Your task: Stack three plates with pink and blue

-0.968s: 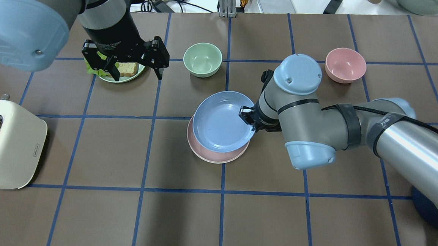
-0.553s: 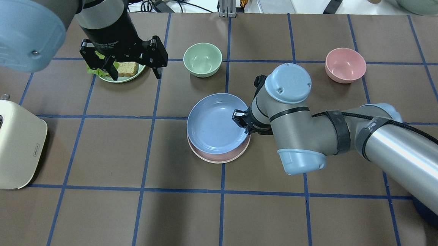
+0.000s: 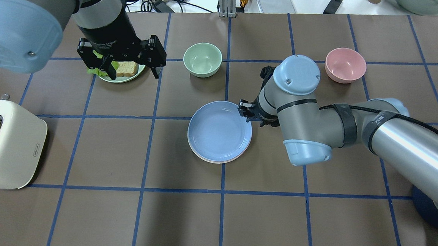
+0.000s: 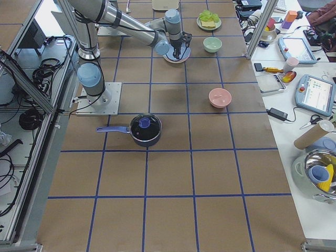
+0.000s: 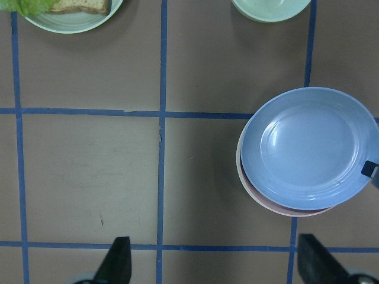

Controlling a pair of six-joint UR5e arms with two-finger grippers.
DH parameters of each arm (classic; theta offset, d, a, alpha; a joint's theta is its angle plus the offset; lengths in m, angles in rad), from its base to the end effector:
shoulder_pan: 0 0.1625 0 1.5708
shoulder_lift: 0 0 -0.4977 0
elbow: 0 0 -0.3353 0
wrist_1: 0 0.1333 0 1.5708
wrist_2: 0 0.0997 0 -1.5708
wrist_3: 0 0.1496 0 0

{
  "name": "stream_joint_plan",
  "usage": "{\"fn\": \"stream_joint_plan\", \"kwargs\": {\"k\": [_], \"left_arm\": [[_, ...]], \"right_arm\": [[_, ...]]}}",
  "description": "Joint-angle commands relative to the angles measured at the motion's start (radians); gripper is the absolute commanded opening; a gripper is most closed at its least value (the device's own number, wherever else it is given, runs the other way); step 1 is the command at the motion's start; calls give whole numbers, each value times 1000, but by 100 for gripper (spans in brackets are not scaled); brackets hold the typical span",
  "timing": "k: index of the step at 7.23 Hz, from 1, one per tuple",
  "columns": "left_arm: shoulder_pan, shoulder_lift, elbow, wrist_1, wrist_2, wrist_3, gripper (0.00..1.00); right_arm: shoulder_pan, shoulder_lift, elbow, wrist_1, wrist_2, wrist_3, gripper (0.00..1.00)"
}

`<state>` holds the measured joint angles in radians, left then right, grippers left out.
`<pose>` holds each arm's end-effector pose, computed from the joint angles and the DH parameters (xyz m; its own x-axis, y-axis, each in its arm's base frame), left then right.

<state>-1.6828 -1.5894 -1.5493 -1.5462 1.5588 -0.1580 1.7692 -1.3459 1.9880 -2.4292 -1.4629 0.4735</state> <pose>-0.1844 -0.4304 0.5143 -0.9988 -0.0456 0.0162 -0.0460 0.9986 -0.0253 0.2468 -0.4694 0.3230 -0.9512 0.2421 -0.1915 0.2711 0.9519 -0.1430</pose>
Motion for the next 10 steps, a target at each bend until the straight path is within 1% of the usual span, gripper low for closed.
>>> {"fn": "stream_joint_plan", "kwargs": {"k": [1,2,3,4,5,6,7,8,10], "left_arm": [[2,0,2,0,0,0,100],[0,0,2,0,0,0,100],[0,0,2,0,0,0,100],[0,2,2,0,1,0,100],[0,0,2,0,1,0,100],[0,2,2,0,1,0,100],[0,0,2,0,0,0,100],[0,2,2,0,1,0,100],[0,2,3,0,1,0,100]], "right_arm": [[-85,-2,-169,217,-4,-93,80],[-121,-5,-270,352,-25,-154,81],[-160,-16,-358,465,-72,-226,89],[-183,-36,-420,567,-98,-292,96],[-203,-71,-443,622,-118,-341,100],[-209,-111,-454,656,-119,-345,100],[-205,-158,-457,724,-117,-345,100],[-200,-197,-448,729,-116,-345,100],[-197,-199,-456,743,-106,-345,100]]}}
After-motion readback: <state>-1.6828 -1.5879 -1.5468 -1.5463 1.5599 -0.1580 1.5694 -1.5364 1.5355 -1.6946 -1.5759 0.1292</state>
